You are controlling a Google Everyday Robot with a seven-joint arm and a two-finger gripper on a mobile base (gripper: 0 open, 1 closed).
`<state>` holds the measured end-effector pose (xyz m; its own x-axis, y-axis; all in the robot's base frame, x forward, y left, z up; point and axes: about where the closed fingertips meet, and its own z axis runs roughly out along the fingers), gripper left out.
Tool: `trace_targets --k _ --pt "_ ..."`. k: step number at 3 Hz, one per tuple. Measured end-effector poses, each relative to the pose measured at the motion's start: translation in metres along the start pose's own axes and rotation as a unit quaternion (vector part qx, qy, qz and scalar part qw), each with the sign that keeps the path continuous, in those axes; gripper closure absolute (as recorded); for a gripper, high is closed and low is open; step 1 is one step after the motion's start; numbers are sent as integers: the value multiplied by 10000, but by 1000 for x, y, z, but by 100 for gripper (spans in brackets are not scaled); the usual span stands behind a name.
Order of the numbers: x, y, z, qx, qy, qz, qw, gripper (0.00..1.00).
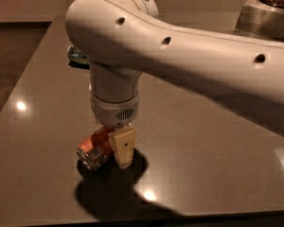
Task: Pick coke can
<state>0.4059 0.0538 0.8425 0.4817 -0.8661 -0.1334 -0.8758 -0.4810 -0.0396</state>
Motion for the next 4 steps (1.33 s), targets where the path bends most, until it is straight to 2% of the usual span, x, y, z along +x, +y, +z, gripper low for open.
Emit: trace_targets --k 1,2,3,4 --pt "-1 -1 -2 -147 -79 -26 9999 46" --pt "4 -6 -22 -102 -232 75 9996 69" --pt "12 -16 -59 177 -417 263 9986 93" --pt "21 -21 -92 450 -583 448 9963 100"
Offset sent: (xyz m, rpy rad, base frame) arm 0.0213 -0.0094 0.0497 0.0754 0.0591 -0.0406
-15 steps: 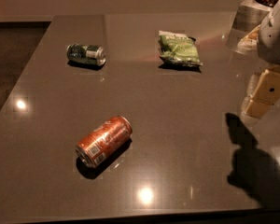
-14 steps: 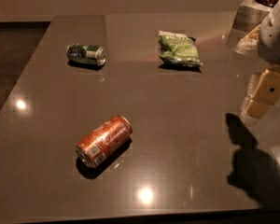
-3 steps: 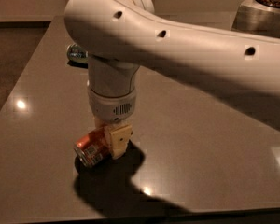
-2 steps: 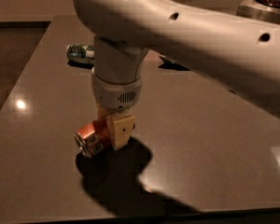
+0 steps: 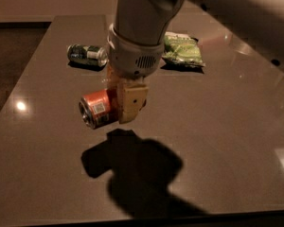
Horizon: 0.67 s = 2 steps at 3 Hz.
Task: Pick coke can
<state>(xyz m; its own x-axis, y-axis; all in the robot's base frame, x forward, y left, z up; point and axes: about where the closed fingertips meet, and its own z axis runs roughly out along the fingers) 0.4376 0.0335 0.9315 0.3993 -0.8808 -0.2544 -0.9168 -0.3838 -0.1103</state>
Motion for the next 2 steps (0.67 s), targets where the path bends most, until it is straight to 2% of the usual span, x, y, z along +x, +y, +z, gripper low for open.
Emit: trace_targets --k 1,2 --pt "8 -6 -18 87 -122 292 9995 100" --pt "6 -8 -22 180 -141 301 9993 100"
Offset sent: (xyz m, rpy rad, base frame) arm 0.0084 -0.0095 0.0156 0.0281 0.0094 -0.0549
